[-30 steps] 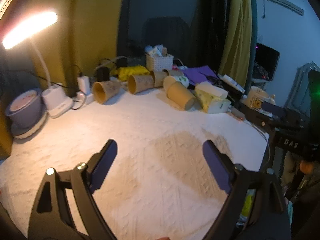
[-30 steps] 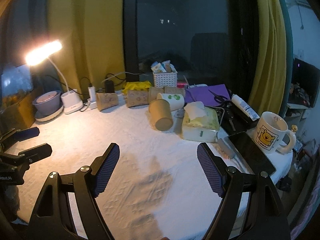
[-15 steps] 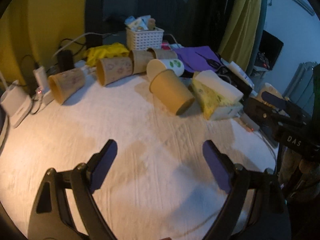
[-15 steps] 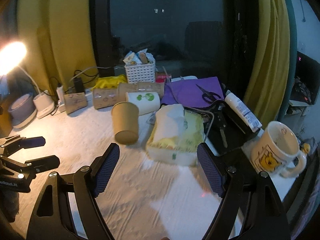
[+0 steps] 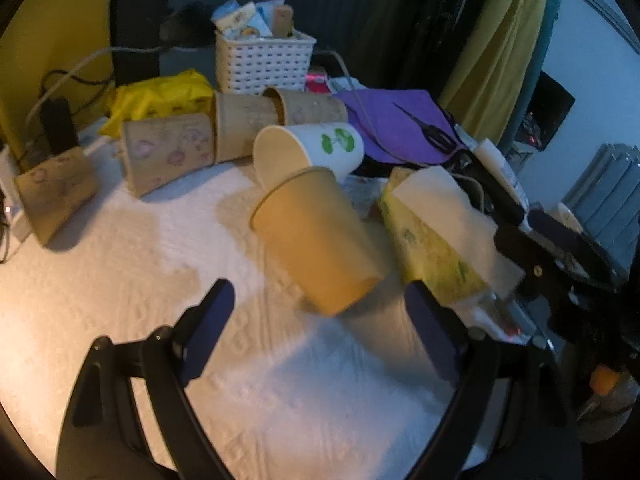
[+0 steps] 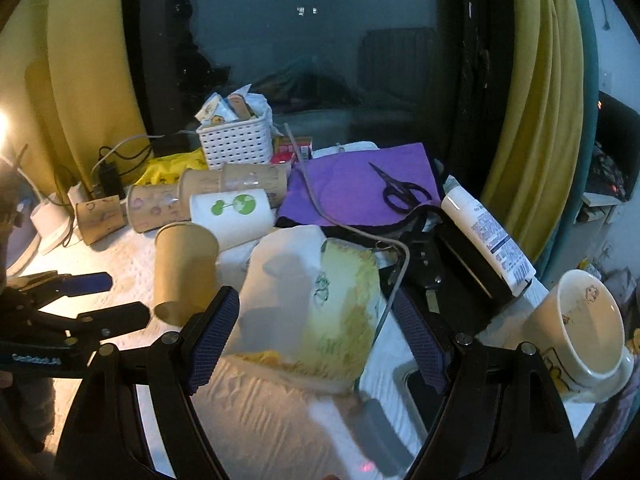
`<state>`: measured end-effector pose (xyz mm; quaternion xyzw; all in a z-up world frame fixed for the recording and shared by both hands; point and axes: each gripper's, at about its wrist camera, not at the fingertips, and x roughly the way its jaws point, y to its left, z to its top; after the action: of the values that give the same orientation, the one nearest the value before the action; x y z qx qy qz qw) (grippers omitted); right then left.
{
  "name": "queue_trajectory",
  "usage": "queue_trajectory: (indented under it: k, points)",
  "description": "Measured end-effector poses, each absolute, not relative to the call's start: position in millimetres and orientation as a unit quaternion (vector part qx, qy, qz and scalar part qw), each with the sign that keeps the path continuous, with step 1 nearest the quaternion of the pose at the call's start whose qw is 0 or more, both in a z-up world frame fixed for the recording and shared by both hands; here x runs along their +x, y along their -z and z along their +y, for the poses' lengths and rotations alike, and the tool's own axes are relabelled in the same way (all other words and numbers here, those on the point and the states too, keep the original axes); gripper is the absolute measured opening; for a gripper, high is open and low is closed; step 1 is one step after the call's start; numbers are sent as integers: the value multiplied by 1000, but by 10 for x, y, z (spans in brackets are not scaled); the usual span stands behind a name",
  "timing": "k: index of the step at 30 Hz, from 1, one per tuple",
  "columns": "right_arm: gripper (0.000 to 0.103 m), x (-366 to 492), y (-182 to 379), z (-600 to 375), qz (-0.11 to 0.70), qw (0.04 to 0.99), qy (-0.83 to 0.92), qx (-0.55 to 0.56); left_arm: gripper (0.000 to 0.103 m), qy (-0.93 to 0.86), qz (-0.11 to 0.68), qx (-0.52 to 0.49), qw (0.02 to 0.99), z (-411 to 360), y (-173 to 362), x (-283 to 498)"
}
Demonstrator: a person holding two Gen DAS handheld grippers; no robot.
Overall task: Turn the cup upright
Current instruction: 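Move the right gripper toward the tan paper cup lying on its side, then close the right gripper on the tan cup and lift it off the table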
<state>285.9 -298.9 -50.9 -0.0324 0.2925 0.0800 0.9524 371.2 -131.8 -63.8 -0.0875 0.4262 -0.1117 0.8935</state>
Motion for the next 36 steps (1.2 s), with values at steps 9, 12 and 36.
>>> queue_trajectory:
  k: [9,12,36]
  points:
    - [82,2957,509,-3069,292,953,-77,-26,88,124,436,-124,882,-1363,704,4033]
    - [82,2966,510,-3083,292,953,-76,-25,80,125,446,-135,876,-1352,767,4112]
    - [82,2384,482,-2820,289,952,-103,-15,66,142,412,-107,894,-1128,411,3030]
